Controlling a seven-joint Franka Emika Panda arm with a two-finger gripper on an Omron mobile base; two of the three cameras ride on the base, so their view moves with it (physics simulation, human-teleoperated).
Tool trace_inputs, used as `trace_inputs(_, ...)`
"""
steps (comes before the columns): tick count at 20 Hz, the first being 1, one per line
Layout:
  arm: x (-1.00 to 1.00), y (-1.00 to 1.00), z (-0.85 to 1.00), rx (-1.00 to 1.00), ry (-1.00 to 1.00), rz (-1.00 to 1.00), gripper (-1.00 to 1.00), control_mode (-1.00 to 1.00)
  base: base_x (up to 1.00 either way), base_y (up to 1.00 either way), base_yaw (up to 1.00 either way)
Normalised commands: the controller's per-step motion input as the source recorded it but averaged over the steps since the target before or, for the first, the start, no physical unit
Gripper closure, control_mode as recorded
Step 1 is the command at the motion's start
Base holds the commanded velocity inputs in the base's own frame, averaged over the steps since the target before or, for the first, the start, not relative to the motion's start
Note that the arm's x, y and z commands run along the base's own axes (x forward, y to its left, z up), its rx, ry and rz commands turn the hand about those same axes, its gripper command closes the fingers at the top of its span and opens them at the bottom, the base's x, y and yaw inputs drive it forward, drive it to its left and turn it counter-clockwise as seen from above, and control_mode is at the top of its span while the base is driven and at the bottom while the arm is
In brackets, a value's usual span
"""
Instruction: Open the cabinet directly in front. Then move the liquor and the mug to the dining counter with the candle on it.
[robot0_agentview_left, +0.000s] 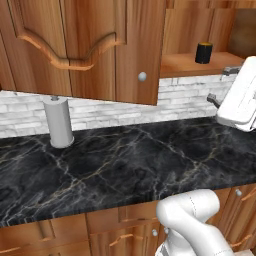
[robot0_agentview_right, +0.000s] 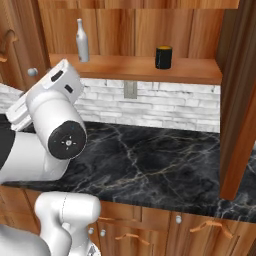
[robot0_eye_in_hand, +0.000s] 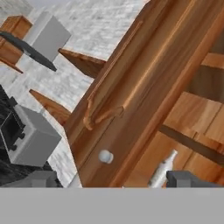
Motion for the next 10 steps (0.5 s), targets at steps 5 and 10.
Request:
trace_inputs(5, -0.07, -0.28, 0.22, -0.43, -0.27, 0.0, -1.0, -1.0, 0.0, 0.0, 0.0)
trace_inputs(10, 0.01, 0.0, -0.08, -0.39, -0.37, 0.0, -1.0, -1.0, 0.0, 0.0, 0.0)
